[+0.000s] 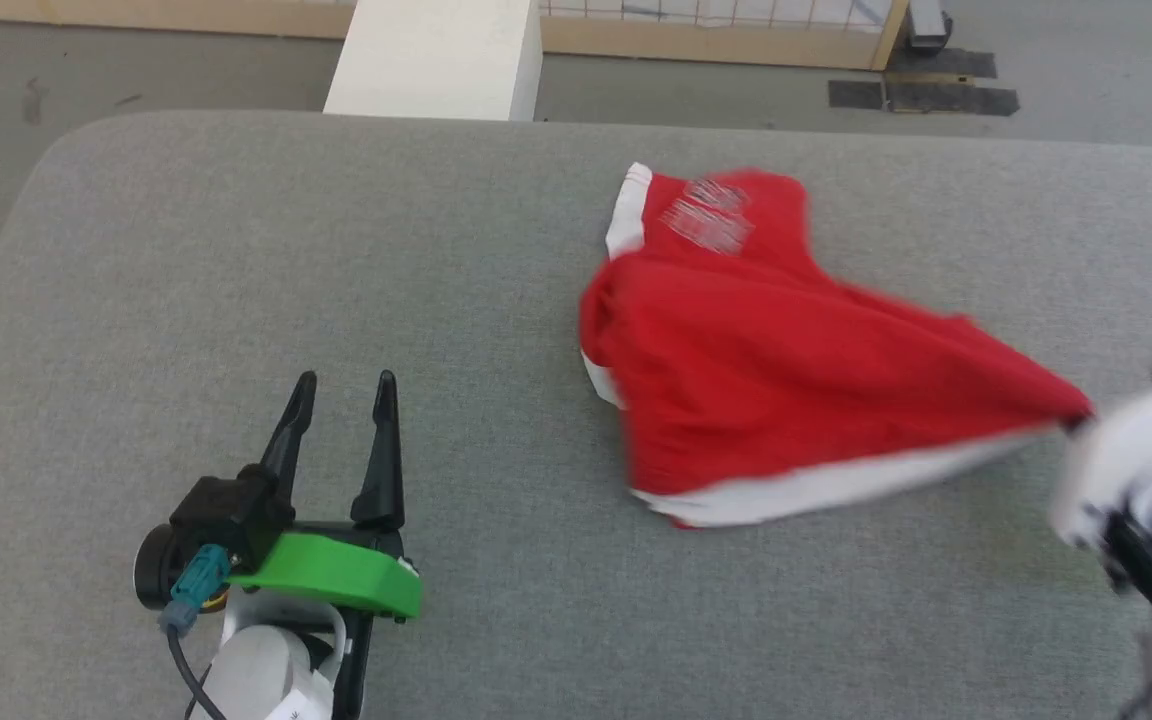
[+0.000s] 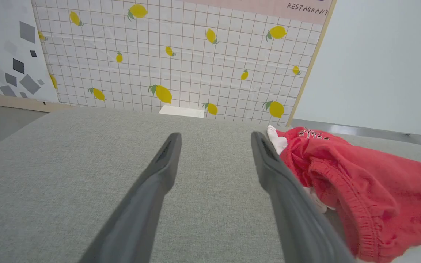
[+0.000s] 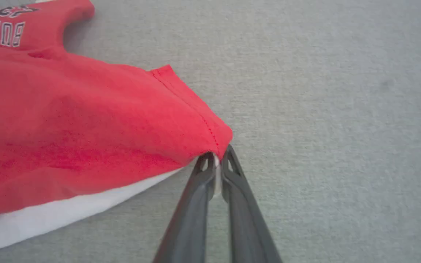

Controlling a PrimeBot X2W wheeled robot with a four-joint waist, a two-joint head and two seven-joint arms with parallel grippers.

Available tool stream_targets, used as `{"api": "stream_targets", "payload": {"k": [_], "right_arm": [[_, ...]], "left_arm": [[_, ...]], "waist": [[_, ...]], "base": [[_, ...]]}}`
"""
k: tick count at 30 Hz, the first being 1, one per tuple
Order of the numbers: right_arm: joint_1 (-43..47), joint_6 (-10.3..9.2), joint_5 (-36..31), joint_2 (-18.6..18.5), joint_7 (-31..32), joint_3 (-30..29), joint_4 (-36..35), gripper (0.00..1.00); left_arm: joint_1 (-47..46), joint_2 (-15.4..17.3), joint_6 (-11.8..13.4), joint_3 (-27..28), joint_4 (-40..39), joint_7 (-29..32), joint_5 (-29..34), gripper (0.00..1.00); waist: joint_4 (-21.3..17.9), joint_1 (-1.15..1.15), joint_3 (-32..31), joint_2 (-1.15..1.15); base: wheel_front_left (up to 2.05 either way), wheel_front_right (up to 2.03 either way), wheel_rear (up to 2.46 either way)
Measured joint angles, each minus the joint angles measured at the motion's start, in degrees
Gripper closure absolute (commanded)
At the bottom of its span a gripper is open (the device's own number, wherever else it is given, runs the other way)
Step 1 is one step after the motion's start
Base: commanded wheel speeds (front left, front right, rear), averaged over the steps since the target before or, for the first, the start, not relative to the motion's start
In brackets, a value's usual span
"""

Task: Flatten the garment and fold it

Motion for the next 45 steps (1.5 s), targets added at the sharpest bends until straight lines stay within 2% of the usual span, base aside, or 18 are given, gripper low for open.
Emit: {"api": "stream_targets", "payload": {"k": [3, 5, 6, 7, 13, 16, 21, 26, 34, 35, 36, 37, 42, 45], "right_arm": [[4.92, 0.00, -2.46, 0.22, 2.87, -5.93, -2.15, 1.00], [7.33, 0.00, -2.34, 1.94, 3.83, -8.22, -3.35, 0.98], [7.84, 0.00, -2.10, 2.70, 3.60, -8.56, -3.91, 0.03], [8.12, 0.00, -1.56, 3.53, 2.99, -9.06, -4.67, 0.00], [8.15, 0.00, 3.39, 4.49, -6.90, -13.01, -9.35, 0.00], [9.08, 0.00, 6.02, 4.53, -10.47, -13.41, -9.68, 0.00], [12.24, 0.00, 8.29, 4.58, -12.13, -11.39, -9.39, 0.00], [12.45, 0.00, 9.51, 4.58, -12.63, -9.32, -8.33, 0.00], [12.34, 0.00, 10.85, 4.60, -14.46, -7.77, -6.34, 0.00], [12.33, 0.00, 10.85, 4.59, -14.68, -7.88, -6.13, 0.00], [12.33, 0.00, 10.85, 4.58, -14.94, -7.97, -5.93, 0.00], [12.33, 0.00, 10.85, 4.58, -15.08, -8.00, -5.80, 0.00], [12.30, 0.00, 10.83, 4.59, -15.56, -8.40, -5.23, 0.00], [12.15, 0.00, 10.47, 4.59, -15.53, -8.32, -5.31, 0.00]], "left_arm": [[0.12, -0.11, -0.20, -0.02, 0.19, 0.00, 0.57, 0.00], [0.45, -0.18, -0.30, 0.05, 0.34, 0.00, 0.96, 0.00], [0.60, -0.20, -0.48, 0.08, 0.47, 0.00, 0.97, 0.00], [0.63, -0.23, -0.64, 0.03, 0.67, 0.00, 0.97, 0.00], [0.61, -0.34, -1.31, -0.29, 0.98, 0.03, 0.37, 0.00], [0.44, -0.64, -2.65, -2.52, 0.68, 3.14, -2.32, 0.00], [-1.36, -1.36, -4.31, -12.35, 1.03, 17.49, -5.56, 0.00], [-6.12, -1.67, -4.74, -20.84, 4.78, 31.25, -6.99, 0.00], [-11.24, 0.01, -4.74, -22.47, 12.35, 38.71, -5.94, 0.00], [-11.23, 0.04, -4.74, -22.67, 12.74, 38.93, -6.09, 0.64], [-11.23, -0.01, -4.74, -22.69, 12.80, 38.75, -6.52, 0.96], [-11.25, 0.01, -4.75, -22.82, 12.83, 38.76, -6.88, 1.00], [-11.26, 0.13, -4.77, -23.90, 12.46, 37.05, -8.57, 1.00], [-11.49, 0.29, -4.79, -25.05, 11.70, 35.57, -9.34, 1.00]], "waist": [[-0.48, 0.00, -0.57, 0.00], [-0.91, 0.00, -0.76, 0.00], [-1.10, 0.00, -0.81, 0.00], [-1.31, 0.00, -0.86, 0.00], [-2.32, 0.00, -1.43, 0.00], [-2.94, 0.00, -1.84, 0.00], [-4.78, 0.00, -2.10, 0.00], [-7.00, 0.00, -1.43, 0.00], [-10.32, 0.00, 0.77, 0.00], [-10.70, 0.00, 1.03, 0.00], [-11.00, 0.00, 1.32, 0.00], [-11.20, 0.00, 1.51, 0.00], [-11.26, 0.00, 2.11, 0.00], [-9.78, 0.00, 1.96, 0.00]], "base": [[0.00, 0.00, 0.00], [0.00, 0.00, 0.00], [0.00, 0.00, 0.00], [0.00, 0.00, 0.00], [0.00, 0.00, 0.00], [0.00, 0.00, 0.00], [0.00, 0.00, 0.00], [0.00, 0.00, 0.00], [0.00, 0.00, 0.00], [0.00, 0.00, 0.00], [0.00, 0.00, 0.00], [0.00, 0.00, 0.00], [0.00, 0.00, 0.00], [0.00, 0.00, 0.00]]}}
